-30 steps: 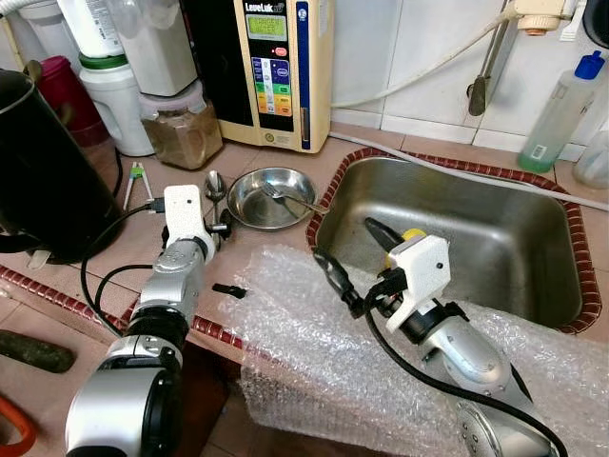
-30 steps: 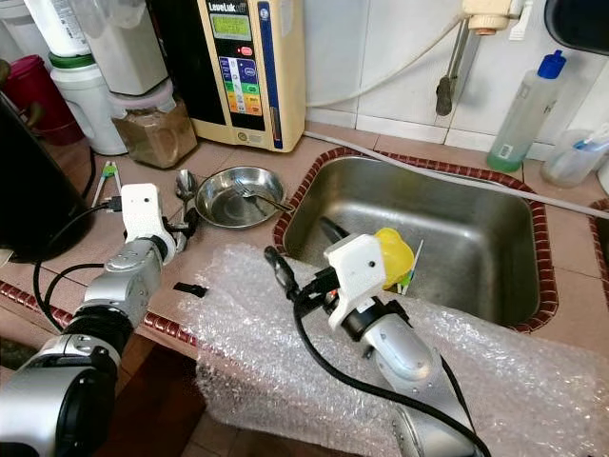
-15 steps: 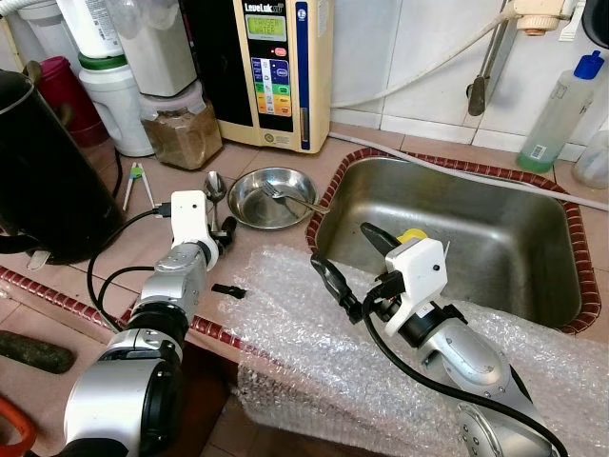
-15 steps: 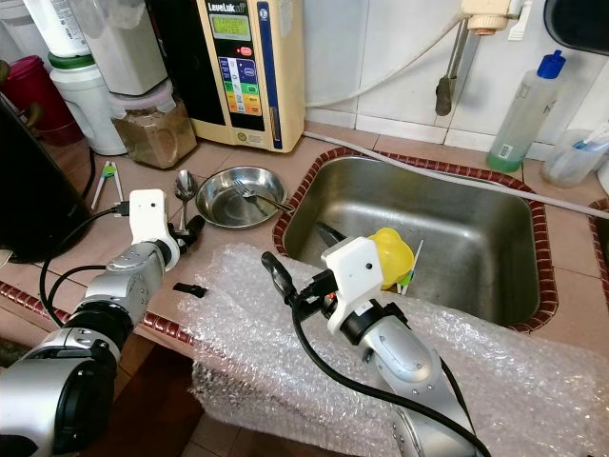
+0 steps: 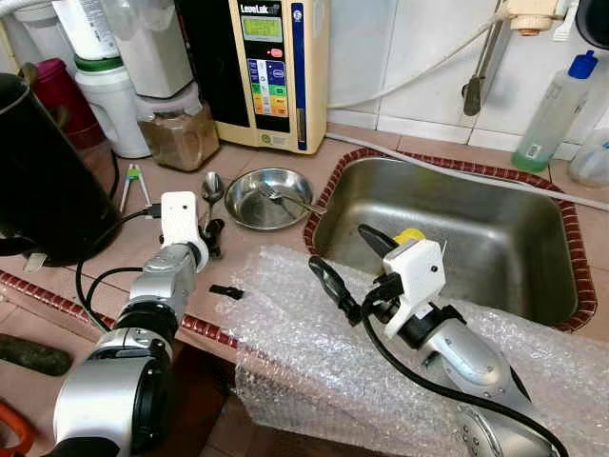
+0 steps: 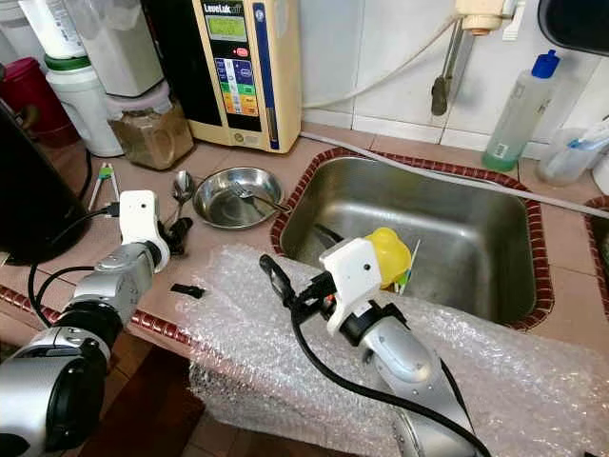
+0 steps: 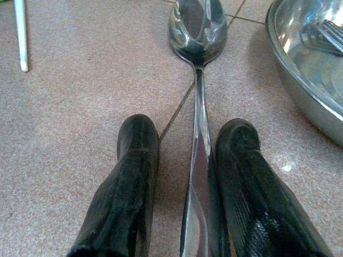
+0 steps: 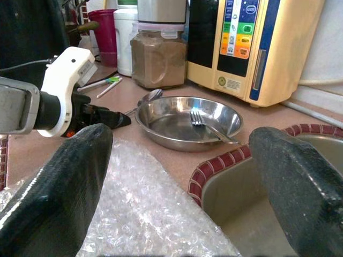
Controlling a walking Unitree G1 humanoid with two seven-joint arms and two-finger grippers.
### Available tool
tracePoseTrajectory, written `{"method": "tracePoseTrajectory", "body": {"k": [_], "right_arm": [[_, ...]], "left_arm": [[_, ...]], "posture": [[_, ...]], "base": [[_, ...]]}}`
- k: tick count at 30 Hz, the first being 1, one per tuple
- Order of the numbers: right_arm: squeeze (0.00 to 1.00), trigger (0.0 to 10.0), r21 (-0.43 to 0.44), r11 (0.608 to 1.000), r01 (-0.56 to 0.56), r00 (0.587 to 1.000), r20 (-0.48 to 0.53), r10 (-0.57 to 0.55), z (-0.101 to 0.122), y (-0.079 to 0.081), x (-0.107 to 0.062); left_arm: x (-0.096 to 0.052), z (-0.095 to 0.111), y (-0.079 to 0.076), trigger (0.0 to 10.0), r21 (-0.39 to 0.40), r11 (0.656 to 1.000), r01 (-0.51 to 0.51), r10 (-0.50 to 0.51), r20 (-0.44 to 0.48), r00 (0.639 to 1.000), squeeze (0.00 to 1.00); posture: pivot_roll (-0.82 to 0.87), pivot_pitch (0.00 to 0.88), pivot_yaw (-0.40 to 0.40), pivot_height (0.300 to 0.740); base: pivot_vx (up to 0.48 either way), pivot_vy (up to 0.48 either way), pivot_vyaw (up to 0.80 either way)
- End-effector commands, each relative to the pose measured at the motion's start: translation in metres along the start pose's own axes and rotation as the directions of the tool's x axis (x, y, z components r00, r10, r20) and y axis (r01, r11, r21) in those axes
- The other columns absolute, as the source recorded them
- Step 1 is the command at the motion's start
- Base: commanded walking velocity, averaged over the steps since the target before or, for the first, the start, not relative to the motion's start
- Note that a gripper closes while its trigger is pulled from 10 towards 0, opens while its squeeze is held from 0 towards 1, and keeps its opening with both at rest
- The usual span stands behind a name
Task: Kitchen organization
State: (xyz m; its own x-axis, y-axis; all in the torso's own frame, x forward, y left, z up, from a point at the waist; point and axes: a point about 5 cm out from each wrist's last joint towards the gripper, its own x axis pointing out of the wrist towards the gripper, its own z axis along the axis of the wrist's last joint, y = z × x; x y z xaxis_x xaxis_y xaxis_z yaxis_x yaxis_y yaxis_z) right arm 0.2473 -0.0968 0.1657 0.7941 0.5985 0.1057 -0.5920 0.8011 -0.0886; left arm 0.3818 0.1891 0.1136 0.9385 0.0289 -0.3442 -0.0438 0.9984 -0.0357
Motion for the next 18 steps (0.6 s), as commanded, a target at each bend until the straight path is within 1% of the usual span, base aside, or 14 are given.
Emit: {"method": "tracePoseTrajectory", "body": {"k": [1, 5, 9, 18], "right_arm": [[0.02, 10.0, 0.001, 1.000, -0.022, 1.000, 0.005, 0.022, 0.003, 0.004, 0.000], [0.00, 10.0, 0.000, 1.000, -0.022, 1.000, 0.002, 0.022, 0.002, 0.004, 0.000], [0.00, 10.0, -0.001, 1.000, -0.022, 1.000, 0.001, 0.022, 0.001, 0.004, 0.000], [0.00, 10.0, -0.001, 1.000, -0.027, 1.000, -0.003, 0.027, 0.001, 0.004, 0.001]], "left_arm": [[-0.002, -0.017, 0.006, 0.0, 0.000, 1.000, -0.007, 0.007, -0.065, 0.998, 0.00], [-0.002, -0.017, 0.006, 0.0, 0.004, 1.000, -0.001, 0.001, -0.066, 0.998, 0.00], [-0.003, -0.020, 0.006, 0.0, 0.026, 1.000, 0.009, -0.007, -0.071, 0.997, 0.00], [-0.004, -0.027, 0.000, 0.0, 0.040, 0.999, 0.028, -0.025, -0.071, 0.997, 0.00]], "posture": [[-0.06, 0.052, 0.087, 0.740], [-0.06, 0.050, 0.088, 0.740], [-0.06, 0.053, 0.090, 0.740], [-0.06, 0.063, 0.088, 0.740]], "base": [[0.000, 0.000, 0.00], [0.000, 0.000, 0.00], [0.000, 0.000, 0.00], [0.000, 0.000, 0.00]]}}
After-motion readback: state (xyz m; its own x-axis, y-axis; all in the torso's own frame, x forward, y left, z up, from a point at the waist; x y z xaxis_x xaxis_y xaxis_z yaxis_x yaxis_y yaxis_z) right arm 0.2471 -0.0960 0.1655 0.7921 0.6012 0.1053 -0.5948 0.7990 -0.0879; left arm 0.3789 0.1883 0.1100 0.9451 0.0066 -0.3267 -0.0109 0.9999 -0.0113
